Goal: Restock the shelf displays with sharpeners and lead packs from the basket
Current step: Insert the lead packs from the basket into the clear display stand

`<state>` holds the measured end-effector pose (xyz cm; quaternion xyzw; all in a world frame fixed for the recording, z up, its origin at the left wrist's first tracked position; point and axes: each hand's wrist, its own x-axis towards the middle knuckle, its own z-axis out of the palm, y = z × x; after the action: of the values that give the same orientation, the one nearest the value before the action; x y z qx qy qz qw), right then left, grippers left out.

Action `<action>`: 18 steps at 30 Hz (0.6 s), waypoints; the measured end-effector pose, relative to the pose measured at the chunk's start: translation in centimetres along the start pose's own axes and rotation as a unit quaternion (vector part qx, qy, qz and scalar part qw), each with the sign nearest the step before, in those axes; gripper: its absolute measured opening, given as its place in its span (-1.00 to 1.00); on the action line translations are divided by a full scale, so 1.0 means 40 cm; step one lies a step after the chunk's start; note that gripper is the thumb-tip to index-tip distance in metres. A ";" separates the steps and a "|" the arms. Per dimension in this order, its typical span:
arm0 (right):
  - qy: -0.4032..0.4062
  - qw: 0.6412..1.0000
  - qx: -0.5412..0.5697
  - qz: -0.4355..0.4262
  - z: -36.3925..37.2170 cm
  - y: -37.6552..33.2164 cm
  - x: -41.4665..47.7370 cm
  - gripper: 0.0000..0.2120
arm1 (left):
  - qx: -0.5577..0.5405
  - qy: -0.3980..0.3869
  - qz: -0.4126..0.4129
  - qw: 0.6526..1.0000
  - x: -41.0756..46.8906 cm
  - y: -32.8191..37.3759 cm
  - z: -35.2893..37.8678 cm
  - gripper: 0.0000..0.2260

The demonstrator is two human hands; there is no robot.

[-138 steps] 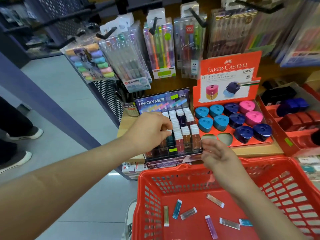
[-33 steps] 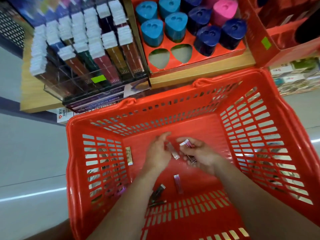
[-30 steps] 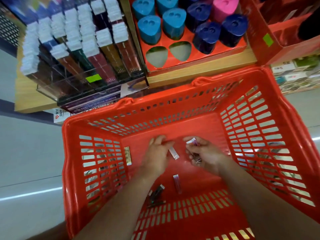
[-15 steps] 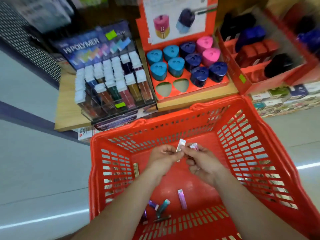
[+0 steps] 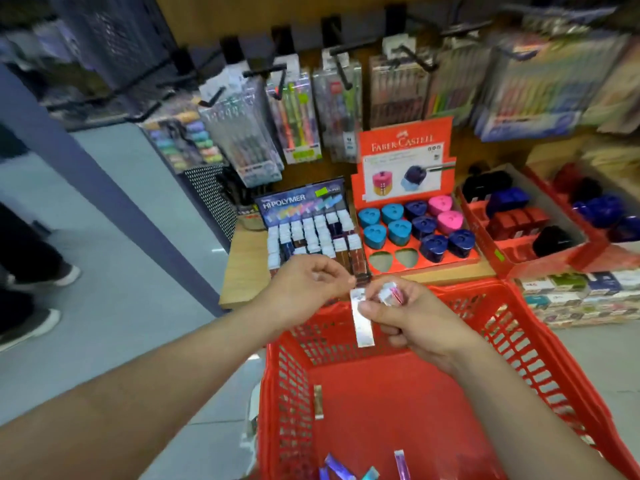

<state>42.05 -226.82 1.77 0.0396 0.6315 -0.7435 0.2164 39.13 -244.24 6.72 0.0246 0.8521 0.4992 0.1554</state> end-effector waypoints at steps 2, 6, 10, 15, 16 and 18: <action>-0.033 0.998 -0.055 -0.022 0.022 -0.027 -0.002 -0.81 | 0.003 -0.028 -0.019 0.999 -0.015 0.018 -0.037 -0.87; -0.051 0.994 -0.092 -0.038 0.050 -0.057 0.003 -0.83 | -0.001 -0.096 -0.054 0.994 -0.025 0.037 -0.089 -0.85; -0.033 0.995 -0.084 -0.039 0.052 -0.062 0.006 -0.85 | -0.004 -0.125 -0.075 0.989 -0.009 0.034 -0.116 -0.63; -0.002 0.995 -0.080 -0.066 0.047 -0.055 0.018 -0.86 | 0.048 -0.128 -0.058 0.989 0.022 0.040 -0.099 -0.90; 0.015 0.995 -0.070 -0.069 0.044 -0.052 0.022 -0.87 | 0.051 -0.119 -0.053 0.990 0.032 0.043 -0.096 -0.93; 0.057 0.997 0.001 -0.056 0.030 -0.046 0.029 -0.92 | 0.054 -0.076 -0.037 0.995 0.057 0.052 -0.099 -0.98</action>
<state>40.59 -228.09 3.34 0.0465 0.6433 -0.7517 0.1381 35.57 -246.08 9.76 0.0398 0.8636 0.4434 0.2367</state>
